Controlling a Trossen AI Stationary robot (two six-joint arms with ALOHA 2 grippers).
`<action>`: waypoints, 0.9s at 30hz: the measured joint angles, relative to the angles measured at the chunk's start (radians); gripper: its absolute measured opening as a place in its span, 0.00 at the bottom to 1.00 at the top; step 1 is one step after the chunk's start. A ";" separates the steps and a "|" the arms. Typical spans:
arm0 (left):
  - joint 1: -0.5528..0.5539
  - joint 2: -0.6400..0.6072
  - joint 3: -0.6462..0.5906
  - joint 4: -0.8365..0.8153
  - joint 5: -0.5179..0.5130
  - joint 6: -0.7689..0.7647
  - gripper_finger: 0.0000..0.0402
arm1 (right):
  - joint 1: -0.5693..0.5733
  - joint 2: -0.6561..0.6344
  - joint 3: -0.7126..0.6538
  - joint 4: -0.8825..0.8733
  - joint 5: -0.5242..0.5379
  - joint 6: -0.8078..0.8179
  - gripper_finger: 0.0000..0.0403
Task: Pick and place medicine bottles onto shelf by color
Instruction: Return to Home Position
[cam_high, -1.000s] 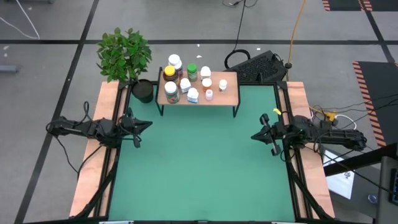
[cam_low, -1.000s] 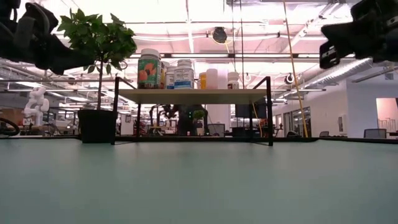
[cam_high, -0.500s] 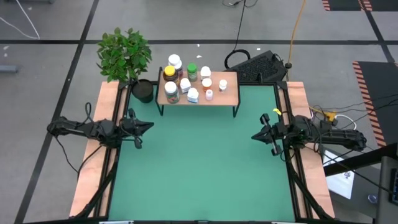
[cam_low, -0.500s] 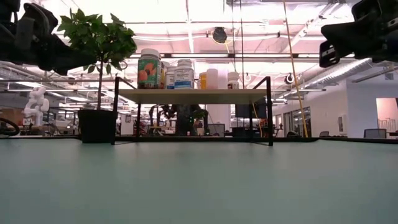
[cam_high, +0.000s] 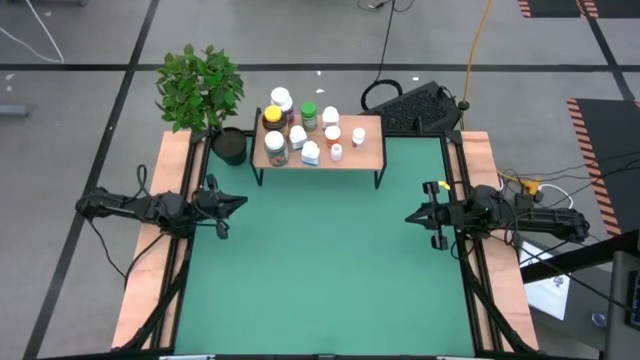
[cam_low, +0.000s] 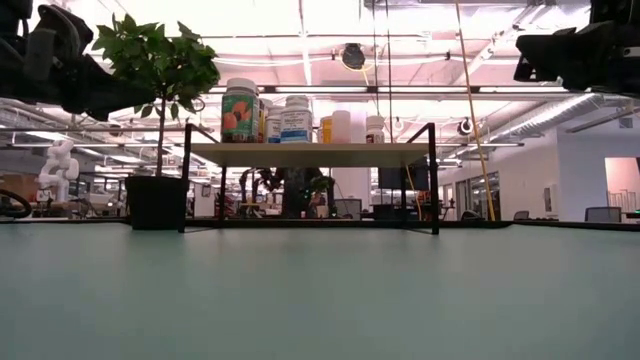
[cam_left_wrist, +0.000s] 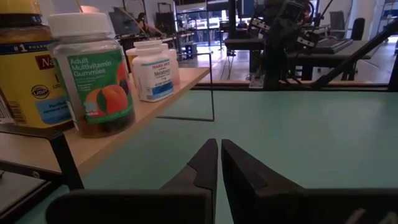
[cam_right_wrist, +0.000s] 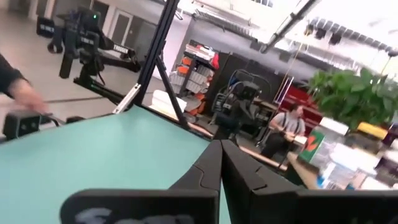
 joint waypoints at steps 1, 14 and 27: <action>0.000 0.000 0.000 0.000 0.000 0.001 0.06 | 0.000 0.000 0.000 0.000 0.000 -0.010 0.00; 0.000 0.000 0.000 0.000 0.000 0.001 0.06 | 0.000 0.000 0.000 0.002 -0.001 -0.007 0.00; 0.000 0.000 0.000 0.000 0.000 0.001 0.06 | 0.000 0.000 0.000 0.002 -0.002 -0.006 0.00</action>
